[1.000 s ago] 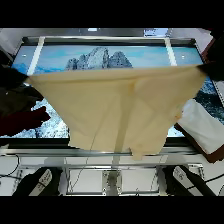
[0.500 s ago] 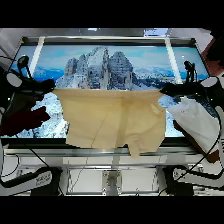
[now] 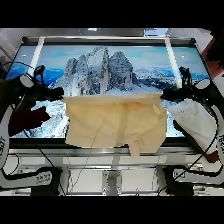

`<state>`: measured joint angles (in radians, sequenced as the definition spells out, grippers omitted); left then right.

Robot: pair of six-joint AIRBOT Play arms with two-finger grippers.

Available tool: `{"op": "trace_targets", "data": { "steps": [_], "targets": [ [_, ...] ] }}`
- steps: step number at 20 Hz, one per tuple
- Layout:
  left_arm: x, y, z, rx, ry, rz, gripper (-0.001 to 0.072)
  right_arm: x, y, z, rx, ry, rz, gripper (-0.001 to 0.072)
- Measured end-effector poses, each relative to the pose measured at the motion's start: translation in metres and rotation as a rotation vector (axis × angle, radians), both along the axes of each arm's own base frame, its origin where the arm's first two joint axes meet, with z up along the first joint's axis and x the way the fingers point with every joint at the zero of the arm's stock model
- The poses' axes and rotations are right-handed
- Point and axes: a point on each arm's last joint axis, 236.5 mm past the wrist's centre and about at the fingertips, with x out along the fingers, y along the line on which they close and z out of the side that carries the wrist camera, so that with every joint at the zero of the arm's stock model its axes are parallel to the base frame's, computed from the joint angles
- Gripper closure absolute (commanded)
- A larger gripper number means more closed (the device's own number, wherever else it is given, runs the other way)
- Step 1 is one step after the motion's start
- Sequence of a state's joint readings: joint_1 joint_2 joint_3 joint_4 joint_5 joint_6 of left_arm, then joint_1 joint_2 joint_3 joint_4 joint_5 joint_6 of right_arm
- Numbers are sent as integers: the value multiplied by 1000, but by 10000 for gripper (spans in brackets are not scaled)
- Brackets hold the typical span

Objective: Fold the shirts.

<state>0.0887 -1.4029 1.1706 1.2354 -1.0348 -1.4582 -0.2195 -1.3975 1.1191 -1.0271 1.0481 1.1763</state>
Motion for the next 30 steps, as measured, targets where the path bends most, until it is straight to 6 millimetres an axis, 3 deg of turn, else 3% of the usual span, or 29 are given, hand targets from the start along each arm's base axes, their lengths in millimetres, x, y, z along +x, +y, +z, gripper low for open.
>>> {"op": "trace_targets", "data": {
  "steps": [5, 9, 15, 27, 28, 30],
  "targets": [
    [-19, -16, -44, -14, 157, -57, 702, -44, 5, -45, 5, 151, 13, 685],
    [-28, -15, -69, -5, 236, -53, 702, -62, 5, -69, 0, 198, -2, 685],
    [-37, -2, -83, 54, 293, -42, 702, -55, -3, -77, -14, 171, -74, 685],
    [-38, 7, -86, 91, 300, -41, 693, -43, -9, -76, -27, 130, -117, 683],
    [-38, 6, -86, 90, 300, -41, 690, -43, -9, -76, -27, 129, -118, 648],
    [-37, 4, -85, 79, 300, -38, 689, -44, -9, -77, -27, 131, -117, 440]
  ]
}}
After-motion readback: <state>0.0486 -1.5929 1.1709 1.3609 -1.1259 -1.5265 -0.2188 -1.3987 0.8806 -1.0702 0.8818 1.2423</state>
